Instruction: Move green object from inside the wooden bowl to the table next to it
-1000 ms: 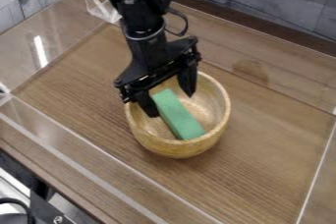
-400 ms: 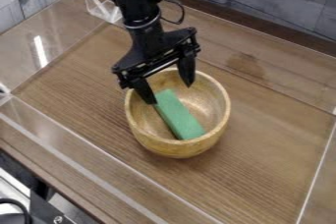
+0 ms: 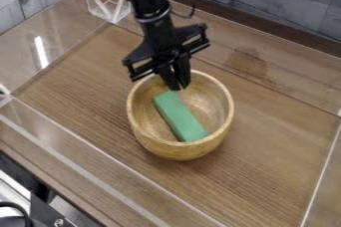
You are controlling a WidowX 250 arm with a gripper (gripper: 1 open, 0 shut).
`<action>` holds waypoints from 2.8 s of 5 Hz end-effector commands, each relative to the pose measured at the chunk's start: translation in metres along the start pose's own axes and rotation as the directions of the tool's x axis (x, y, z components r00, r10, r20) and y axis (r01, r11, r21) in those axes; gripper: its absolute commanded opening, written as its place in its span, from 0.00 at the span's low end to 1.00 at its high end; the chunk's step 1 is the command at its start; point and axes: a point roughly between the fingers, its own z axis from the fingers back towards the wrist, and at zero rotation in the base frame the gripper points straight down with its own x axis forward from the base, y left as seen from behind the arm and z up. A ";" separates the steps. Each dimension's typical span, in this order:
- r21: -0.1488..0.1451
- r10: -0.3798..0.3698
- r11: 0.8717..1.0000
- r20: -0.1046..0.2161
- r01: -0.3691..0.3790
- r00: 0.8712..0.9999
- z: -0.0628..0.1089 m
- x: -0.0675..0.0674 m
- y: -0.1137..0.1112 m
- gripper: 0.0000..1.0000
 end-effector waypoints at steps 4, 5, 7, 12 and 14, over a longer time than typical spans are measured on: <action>-0.057 0.242 0.970 0.089 -0.238 0.966 0.022 0.032 -0.002 0.00; -0.063 0.282 0.959 0.112 -0.277 0.953 0.022 0.029 -0.005 0.00; -0.052 0.141 0.989 0.091 -0.137 0.986 0.006 0.021 0.000 1.00; -0.066 0.258 0.966 0.128 -0.251 0.958 0.027 0.013 0.014 0.00; -0.065 0.261 0.965 0.143 -0.254 0.955 0.023 0.019 0.007 0.00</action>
